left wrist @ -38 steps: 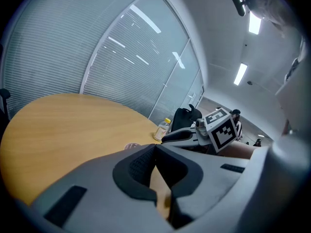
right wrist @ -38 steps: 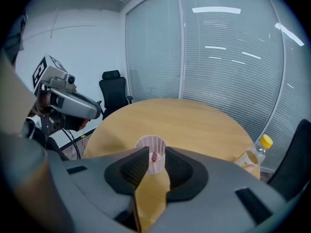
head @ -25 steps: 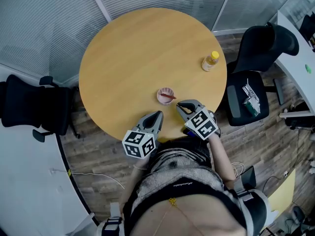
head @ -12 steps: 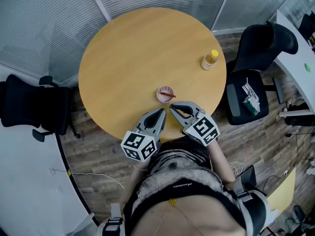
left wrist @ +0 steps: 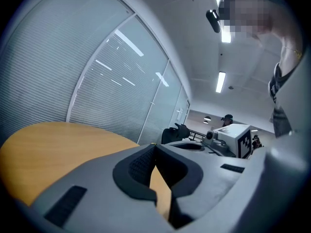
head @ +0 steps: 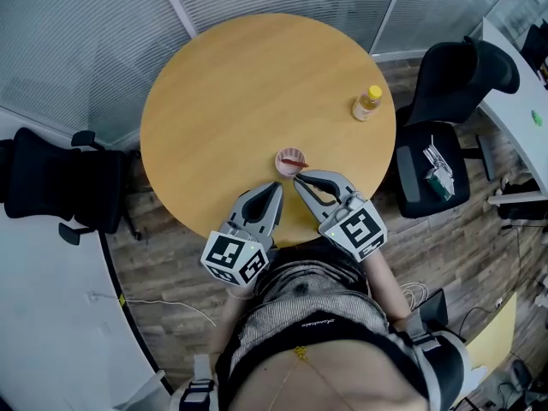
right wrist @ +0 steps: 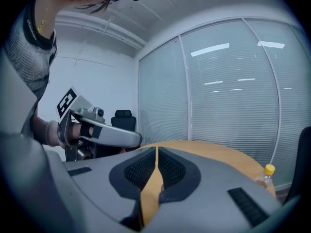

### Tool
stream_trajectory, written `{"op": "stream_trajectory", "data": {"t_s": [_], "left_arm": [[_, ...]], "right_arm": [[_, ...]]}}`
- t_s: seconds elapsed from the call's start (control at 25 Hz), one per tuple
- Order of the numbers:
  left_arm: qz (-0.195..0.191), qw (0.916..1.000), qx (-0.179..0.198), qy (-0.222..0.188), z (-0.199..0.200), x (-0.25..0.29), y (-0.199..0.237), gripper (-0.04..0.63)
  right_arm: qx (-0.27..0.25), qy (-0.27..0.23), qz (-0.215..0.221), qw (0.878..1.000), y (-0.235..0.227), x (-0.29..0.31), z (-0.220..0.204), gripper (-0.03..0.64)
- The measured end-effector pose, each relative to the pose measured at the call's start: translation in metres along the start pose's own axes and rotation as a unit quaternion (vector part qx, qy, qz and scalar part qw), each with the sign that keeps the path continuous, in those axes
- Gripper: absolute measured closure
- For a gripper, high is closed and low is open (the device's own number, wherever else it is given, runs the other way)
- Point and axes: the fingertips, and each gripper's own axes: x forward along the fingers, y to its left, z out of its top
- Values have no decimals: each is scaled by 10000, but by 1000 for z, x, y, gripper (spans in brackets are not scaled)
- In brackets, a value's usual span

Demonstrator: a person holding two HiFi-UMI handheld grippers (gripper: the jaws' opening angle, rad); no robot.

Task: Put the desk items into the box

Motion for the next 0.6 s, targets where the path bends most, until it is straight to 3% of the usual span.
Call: {"op": "stream_trajectory", "data": {"t_s": [0.36,0.6], "left_arm": [[-160,9995,135,-237,21,-1,-8,577],[-163,9995,113,-226,15,0,-7,577]], "right_arm": [[-408,-532,-87,9977,-1,-7,33,583],[-522,-427,-101,9977,-1,-6,33,584]]}}
